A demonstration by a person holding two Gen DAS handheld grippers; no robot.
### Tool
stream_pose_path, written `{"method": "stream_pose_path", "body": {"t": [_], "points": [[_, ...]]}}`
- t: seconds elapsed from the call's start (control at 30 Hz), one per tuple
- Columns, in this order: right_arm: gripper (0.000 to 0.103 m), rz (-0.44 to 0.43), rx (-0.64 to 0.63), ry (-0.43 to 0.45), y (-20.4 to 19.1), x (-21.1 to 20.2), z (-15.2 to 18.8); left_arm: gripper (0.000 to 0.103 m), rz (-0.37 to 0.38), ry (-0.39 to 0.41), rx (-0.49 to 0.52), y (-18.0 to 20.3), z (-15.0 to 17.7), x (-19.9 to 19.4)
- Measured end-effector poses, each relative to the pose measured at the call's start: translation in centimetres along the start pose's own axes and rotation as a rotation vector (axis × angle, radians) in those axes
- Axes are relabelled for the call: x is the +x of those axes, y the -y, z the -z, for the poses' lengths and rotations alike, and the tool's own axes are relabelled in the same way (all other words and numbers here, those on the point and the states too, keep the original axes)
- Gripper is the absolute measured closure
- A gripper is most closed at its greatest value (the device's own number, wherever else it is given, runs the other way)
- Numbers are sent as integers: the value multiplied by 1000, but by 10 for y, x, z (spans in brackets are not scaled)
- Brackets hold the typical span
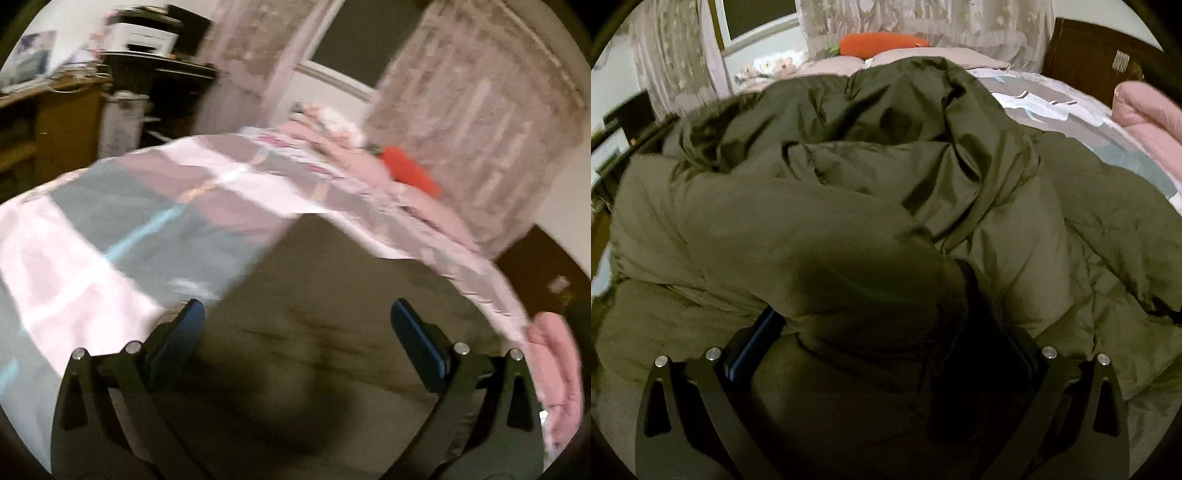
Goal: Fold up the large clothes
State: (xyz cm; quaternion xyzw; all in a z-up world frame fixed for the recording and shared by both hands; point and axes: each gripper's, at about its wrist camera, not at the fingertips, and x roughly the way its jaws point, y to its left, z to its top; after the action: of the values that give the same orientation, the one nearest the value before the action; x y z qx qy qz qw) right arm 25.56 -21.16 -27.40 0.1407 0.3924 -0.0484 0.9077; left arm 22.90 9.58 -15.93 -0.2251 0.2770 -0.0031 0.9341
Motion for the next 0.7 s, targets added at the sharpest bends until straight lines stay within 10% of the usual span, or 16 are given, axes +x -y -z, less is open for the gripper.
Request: {"method": "stream_pose_path", "body": {"t": [0.27,0.33,0.37,0.7], "points": [[1,60,173,149,104,-127,19,2,101,-161,326,119,68,29],[1,118,230,133,152,-142,26,2,-39,-337,516,128,131,81],[1,125,280,131,171,-146,30,2,-104,-273,630,134,151,81],[1,108,894,296,382,-217,94,2,-39,-253,548,121,142,78]]}}
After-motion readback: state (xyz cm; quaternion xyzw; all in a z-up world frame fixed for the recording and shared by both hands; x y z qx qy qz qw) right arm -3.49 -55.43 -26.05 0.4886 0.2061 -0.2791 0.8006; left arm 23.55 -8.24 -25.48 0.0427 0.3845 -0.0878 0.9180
